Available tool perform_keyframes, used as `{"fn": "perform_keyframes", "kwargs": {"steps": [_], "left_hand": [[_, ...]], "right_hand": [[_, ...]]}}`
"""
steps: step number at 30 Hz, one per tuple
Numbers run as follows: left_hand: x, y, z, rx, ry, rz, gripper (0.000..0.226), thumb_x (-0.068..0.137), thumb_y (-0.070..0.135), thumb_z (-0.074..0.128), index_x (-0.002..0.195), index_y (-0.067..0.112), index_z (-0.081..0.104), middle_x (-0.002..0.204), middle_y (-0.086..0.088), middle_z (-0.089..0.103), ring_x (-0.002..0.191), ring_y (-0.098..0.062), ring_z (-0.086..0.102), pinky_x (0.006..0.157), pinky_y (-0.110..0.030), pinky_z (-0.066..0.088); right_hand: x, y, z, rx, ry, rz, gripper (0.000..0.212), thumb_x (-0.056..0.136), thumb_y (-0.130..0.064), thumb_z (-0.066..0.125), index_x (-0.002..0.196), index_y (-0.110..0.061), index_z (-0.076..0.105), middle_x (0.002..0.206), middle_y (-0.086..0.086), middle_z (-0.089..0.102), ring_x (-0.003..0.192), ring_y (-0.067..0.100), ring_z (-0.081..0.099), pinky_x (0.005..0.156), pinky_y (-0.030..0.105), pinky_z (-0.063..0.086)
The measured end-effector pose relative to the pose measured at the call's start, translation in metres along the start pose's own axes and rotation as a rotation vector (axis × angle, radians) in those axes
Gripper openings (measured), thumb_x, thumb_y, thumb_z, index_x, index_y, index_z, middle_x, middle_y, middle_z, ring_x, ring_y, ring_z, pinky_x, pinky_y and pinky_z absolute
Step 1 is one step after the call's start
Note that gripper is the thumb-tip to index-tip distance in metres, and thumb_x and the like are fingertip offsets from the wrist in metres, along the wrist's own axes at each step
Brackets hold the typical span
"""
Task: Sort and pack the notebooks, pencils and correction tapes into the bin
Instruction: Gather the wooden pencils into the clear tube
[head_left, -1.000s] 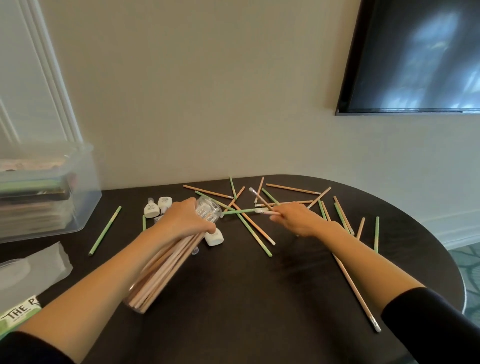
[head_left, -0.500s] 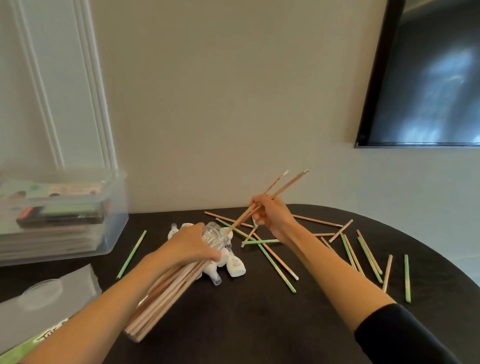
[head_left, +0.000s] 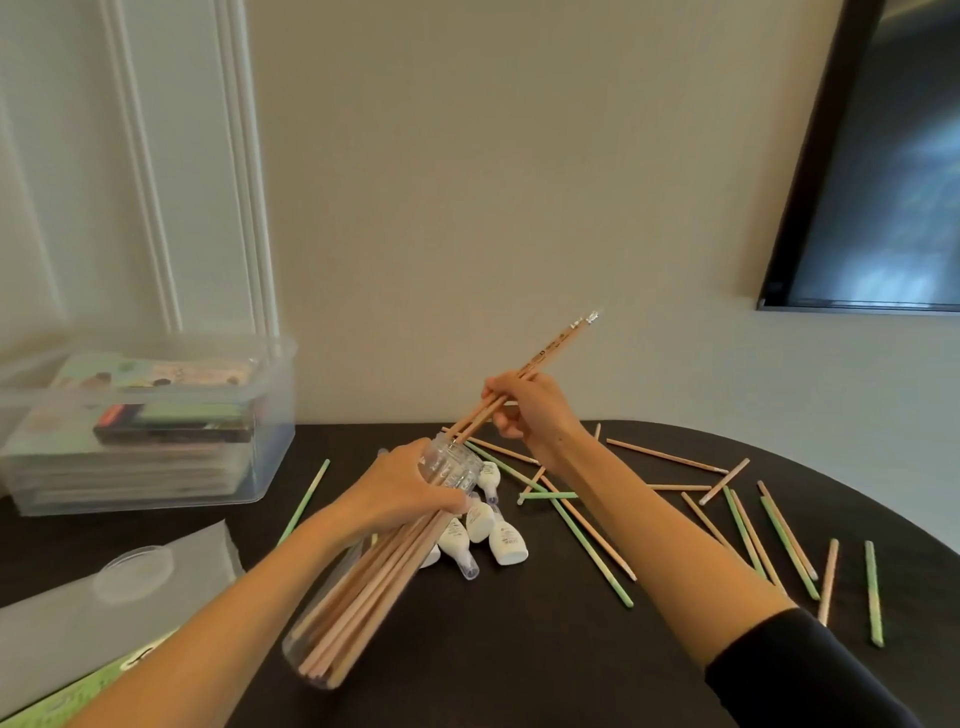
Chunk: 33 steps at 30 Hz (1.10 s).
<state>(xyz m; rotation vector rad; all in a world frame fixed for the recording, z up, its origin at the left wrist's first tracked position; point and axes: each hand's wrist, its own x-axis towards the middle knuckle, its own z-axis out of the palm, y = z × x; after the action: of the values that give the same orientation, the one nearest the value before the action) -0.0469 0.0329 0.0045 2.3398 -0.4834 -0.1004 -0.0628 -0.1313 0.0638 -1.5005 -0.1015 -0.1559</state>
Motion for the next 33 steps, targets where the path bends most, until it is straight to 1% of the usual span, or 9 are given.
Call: {"fn": "perform_keyframes", "kwargs": {"steps": [7, 10, 12, 15, 18, 23, 26, 30, 33], "left_hand": [[-0.009, 0.018, 0.003, -0.180, -0.041, 0.099, 0.047, 0.054, 0.047, 0.067, 0.097, 0.036, 0.052, 0.093, 0.012, 0.060, 0.086, -0.004, 0.057, 0.068, -0.018, 0.041], [-0.009, 0.022, 0.003, -0.206, -0.026, 0.112, 0.055, 0.054, 0.047, 0.067, 0.105, 0.030, 0.055, 0.094, 0.011, 0.061, 0.087, -0.006, 0.058, 0.069, -0.019, 0.042], [-0.008, 0.024, 0.004, -0.210, -0.015, 0.104, 0.063, 0.053, 0.048, 0.067, 0.111, 0.027, 0.054, 0.099, 0.009, 0.060, 0.092, -0.007, 0.058, 0.076, -0.023, 0.045], [-0.007, 0.027, 0.008, -0.231, 0.004, 0.101, 0.067, 0.054, 0.048, 0.069, 0.115, 0.024, 0.053, 0.103, 0.005, 0.061, 0.095, -0.011, 0.058, 0.085, -0.031, 0.049], [-0.004, 0.030, 0.010, -0.271, 0.040, 0.121, 0.056, 0.067, 0.041, 0.075, 0.115, 0.022, 0.051, 0.101, 0.005, 0.060, 0.092, -0.009, 0.058, 0.077, -0.024, 0.047], [0.000, 0.028, 0.011, -0.230, 0.077, 0.124, 0.054, 0.072, 0.035, 0.073, 0.119, 0.022, 0.050, 0.103, 0.006, 0.058, 0.092, -0.008, 0.056, 0.072, -0.019, 0.042], [0.004, 0.023, 0.009, -0.193, 0.142, 0.074, 0.057, 0.069, 0.039, 0.074, 0.118, 0.021, 0.052, 0.105, 0.006, 0.057, 0.092, -0.009, 0.054, 0.068, -0.019, 0.040], [0.009, 0.018, 0.011, 0.032, 0.183, -0.029, 0.071, 0.066, 0.046, 0.073, 0.124, 0.017, 0.046, 0.110, 0.006, 0.045, 0.101, -0.012, 0.043, 0.078, -0.027, 0.037], [0.011, 0.018, 0.018, 0.148, 0.158, -0.040, 0.067, 0.065, 0.048, 0.072, 0.119, 0.018, 0.045, 0.106, 0.003, 0.048, 0.098, -0.014, 0.043, 0.083, -0.032, 0.041]], "right_hand": [[-0.003, 0.000, 0.005, -0.281, -0.237, 0.098, 0.022, 0.093, -0.009, 0.051, 0.073, -0.007, 0.059, 0.062, 0.003, 0.055, 0.043, 0.003, 0.048, 0.040, 0.010, 0.037], [-0.003, -0.005, 0.006, -0.255, -0.147, 0.084, 0.017, 0.092, -0.008, 0.052, 0.075, -0.005, 0.056, 0.063, 0.004, 0.057, 0.040, 0.003, 0.051, 0.041, 0.010, 0.040], [-0.002, -0.006, 0.008, -0.326, -0.109, 0.053, 0.015, 0.091, -0.009, 0.054, 0.076, -0.009, 0.053, 0.064, 0.003, 0.056, 0.040, 0.002, 0.051, 0.043, 0.010, 0.042], [-0.003, -0.007, 0.014, -0.495, -0.145, 0.016, 0.016, 0.089, -0.014, 0.057, 0.075, -0.016, 0.051, 0.068, -0.002, 0.054, 0.057, 0.004, 0.054, 0.056, 0.016, 0.045], [-0.004, -0.010, 0.015, -0.512, -0.092, -0.024, 0.018, 0.088, -0.018, 0.058, 0.072, -0.016, 0.052, 0.066, -0.002, 0.055, 0.061, 0.008, 0.053, 0.062, 0.020, 0.045], [-0.005, -0.015, 0.010, -0.506, 0.000, -0.086, 0.016, 0.091, -0.021, 0.053, 0.078, -0.012, 0.054, 0.068, 0.001, 0.061, 0.056, 0.008, 0.054, 0.053, 0.018, 0.043], [-0.005, -0.013, 0.000, -0.469, 0.003, -0.039, 0.017, 0.092, -0.019, 0.050, 0.078, -0.013, 0.055, 0.066, 0.001, 0.063, 0.053, 0.007, 0.057, 0.050, 0.015, 0.044], [-0.005, 0.010, -0.042, -0.455, 0.161, 0.077, 0.013, 0.094, -0.017, 0.047, 0.088, -0.009, 0.057, 0.067, 0.003, 0.063, 0.055, 0.009, 0.057, 0.052, 0.016, 0.045], [-0.007, 0.041, -0.086, -0.723, 0.246, 0.250, 0.014, 0.093, -0.016, 0.049, 0.096, -0.005, 0.057, 0.075, 0.008, 0.064, 0.064, 0.014, 0.058, 0.061, 0.023, 0.048]]}}
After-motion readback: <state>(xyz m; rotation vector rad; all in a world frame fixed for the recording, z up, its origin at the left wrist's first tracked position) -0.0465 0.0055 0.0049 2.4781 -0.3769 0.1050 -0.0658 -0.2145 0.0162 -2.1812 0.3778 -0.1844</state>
